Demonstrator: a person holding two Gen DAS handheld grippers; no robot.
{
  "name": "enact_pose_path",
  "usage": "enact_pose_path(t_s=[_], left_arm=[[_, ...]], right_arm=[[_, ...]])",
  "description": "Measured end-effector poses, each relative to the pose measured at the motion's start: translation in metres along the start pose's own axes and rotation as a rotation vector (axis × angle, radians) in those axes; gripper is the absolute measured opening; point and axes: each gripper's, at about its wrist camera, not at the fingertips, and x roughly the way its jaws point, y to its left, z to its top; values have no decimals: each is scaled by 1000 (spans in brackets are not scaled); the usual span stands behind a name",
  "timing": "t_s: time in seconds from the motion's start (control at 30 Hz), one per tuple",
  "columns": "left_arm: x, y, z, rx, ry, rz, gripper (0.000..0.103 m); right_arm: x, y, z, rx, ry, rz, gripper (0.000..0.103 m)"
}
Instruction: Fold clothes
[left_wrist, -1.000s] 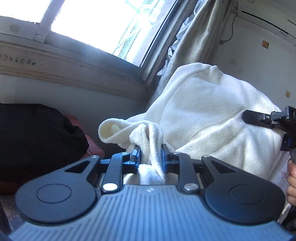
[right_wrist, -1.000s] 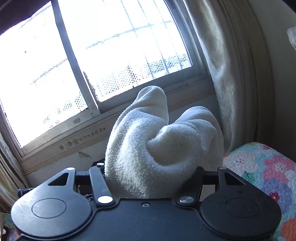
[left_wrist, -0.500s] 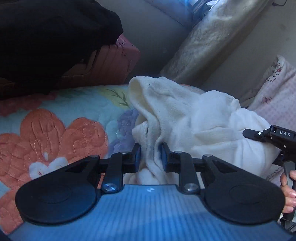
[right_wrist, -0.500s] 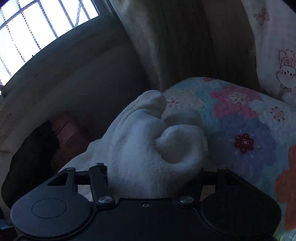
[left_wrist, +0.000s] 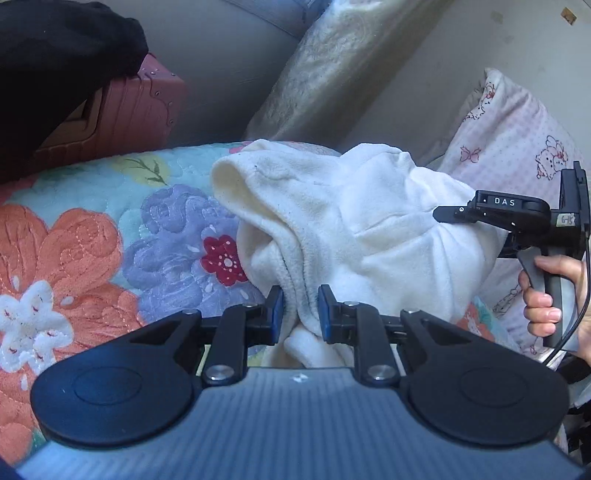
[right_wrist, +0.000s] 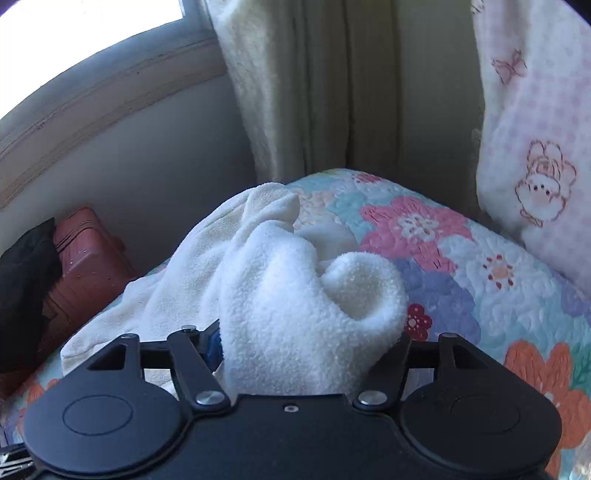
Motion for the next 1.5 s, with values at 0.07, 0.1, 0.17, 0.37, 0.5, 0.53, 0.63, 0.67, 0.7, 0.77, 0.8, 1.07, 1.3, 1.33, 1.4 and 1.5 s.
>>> enact_pose_path(t_s=[0.07, 0.1, 0.17, 0.37, 0.5, 0.53, 0.63, 0.67, 0.7, 0.77, 0.8, 1.07, 1.3, 1.33, 1.4, 1.5], left_arm=[[-2, -6, 1, 65, -1, 9, 20], [-3, -6, 1, 70, 1, 19, 20], [-4, -6, 1, 74, 4, 31, 20], [1, -1, -1, 52, 26, 77, 22], [2, -1, -6, 10, 39, 108, 44], [2, -1, -7, 17, 45, 131, 54], [-7, -1, -2, 1, 45, 162, 59], [-12, -3, 1, -11, 35, 162, 59], [-17, -4, 3, -22, 25, 161, 59], [-27, -10, 5, -13, -16, 135, 60], [-33, -14, 6, -5, -42, 121, 60], [-28, -39, -9, 88, -141, -181, 57], [17, -51, -13, 94, -82, -126, 59], [22, -51, -14, 86, -75, -123, 59], [39, -49, -17, 73, -28, -94, 59], [58, -42, -25, 46, -5, -63, 58]], right_arm=[[-1, -15, -8, 53, -40, -2, 77], [-1, -21, -10, 93, -56, -8, 78], [-2, -34, -12, 188, -78, 9, 78], [-15, -39, -9, 239, -98, -38, 78], [-42, -16, -3, 70, -116, -209, 79], [-52, -10, -2, 28, -128, -262, 80], [-93, -6, 7, 33, -117, -296, 80], [-109, 2, 9, -9, -107, -286, 80], [-119, 11, 10, -55, -101, -291, 80], [-138, 36, 2, -205, -96, -280, 80], [-143, 47, -3, -268, -109, -262, 80], [-71, 73, -47, -284, -153, -220, 73], [4, 16, -54, -126, -157, -302, 83], [8, 3, -58, -74, -170, -280, 86], [13, -16, -66, -8, -198, -238, 87], [13, -32, -76, 42, -221, -169, 87]])
